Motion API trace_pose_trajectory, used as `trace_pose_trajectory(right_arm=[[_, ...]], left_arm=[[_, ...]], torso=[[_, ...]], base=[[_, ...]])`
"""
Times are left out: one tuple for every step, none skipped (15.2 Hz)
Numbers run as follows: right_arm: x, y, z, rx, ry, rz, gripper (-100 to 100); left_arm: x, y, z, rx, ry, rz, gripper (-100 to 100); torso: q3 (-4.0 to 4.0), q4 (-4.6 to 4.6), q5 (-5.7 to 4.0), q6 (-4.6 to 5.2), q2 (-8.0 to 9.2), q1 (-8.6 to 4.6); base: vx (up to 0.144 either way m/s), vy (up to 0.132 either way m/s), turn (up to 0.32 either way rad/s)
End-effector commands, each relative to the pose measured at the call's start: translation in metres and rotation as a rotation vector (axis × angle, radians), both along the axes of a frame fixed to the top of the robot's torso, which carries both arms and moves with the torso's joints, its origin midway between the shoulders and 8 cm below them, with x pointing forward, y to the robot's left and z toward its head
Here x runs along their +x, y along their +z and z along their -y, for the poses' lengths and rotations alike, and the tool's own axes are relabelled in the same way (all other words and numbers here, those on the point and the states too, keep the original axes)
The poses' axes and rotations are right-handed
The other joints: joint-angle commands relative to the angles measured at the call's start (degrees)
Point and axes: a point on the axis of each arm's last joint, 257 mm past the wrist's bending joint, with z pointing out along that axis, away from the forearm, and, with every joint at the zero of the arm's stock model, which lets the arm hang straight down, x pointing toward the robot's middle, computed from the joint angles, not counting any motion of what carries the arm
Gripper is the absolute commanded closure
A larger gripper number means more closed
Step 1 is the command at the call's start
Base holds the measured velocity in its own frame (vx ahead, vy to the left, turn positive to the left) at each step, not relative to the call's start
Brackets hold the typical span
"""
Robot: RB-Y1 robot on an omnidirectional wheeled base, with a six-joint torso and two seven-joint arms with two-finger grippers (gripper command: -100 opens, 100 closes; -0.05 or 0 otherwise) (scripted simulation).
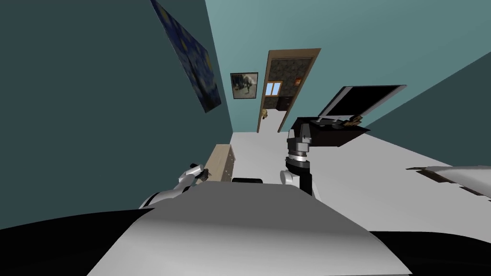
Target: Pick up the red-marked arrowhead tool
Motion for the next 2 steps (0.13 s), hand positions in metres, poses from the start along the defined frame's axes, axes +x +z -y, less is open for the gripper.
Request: trace_pose_trajectory(right_arm=[[0.0000,0.0000,0.0000,0.000,0.000,0.000,0],[0.0000,0.0000,0.0000,0.000,0.000,0.000,0]], left_arm=[[0.0035,0.0075,-0.0037,-0.004,-0.010,-0.003,100],[0.0012,0.0034,-0.0019,-0.001,-0.004,0.000,100]], torso=[[0.00,0.00,0.00,0.00,0.00,0.00],[0.01,0.01,-0.01,0.01,0.01,-0.03]], base=[[0.007,-0.049,0.062],[0.005,-0.030,0.029]])
